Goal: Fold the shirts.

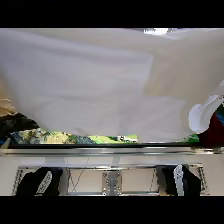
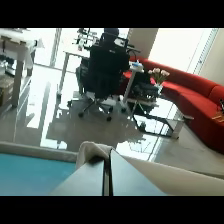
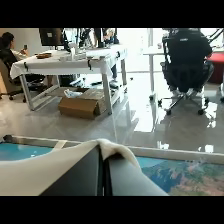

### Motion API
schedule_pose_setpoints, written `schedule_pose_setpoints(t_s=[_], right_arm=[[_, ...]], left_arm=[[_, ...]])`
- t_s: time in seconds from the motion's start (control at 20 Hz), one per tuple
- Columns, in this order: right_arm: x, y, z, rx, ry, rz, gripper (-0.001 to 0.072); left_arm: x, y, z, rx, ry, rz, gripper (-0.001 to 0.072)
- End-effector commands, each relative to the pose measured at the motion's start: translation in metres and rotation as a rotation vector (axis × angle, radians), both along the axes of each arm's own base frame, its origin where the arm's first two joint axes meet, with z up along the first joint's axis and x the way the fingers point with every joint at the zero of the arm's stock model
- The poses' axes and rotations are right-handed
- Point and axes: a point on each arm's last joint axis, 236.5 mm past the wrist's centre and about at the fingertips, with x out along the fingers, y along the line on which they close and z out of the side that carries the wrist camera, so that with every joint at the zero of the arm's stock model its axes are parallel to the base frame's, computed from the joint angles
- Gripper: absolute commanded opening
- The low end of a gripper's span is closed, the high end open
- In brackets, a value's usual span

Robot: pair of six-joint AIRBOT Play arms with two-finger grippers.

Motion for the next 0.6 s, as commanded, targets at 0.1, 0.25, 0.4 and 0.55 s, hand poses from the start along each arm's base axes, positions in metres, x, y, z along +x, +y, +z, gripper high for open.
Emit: schedule_pose_setpoints(t_s=[0.1, 0.25, 0.4, 0.55], right_arm=[[0.114, -0.005, -0.128, 0.159, 0.381, 0.235, 0.0024], [0.201, 0.017, -0.275, 0.017, 0.648, 0.152, 0.0023], [0.27, 0.025, -0.37, 0.025, 0.724, 0.062, 0.0023], [0.313, 0.011, -0.432, 0.094, 0.757, -0.022, 0.0023]], left_arm=[[0.107, -0.014, -0.149, 0.032, 0.448, -0.082, 0.0007], [0.161, -0.015, -0.231, 0.101, 0.596, -0.045, 0.0007], [0.212, -0.005, -0.326, 0.09, 0.716, 0.01, 0.0007], [0.248, -0.002, -0.388, 0.043, 0.731, 0.04, 0.0007]])
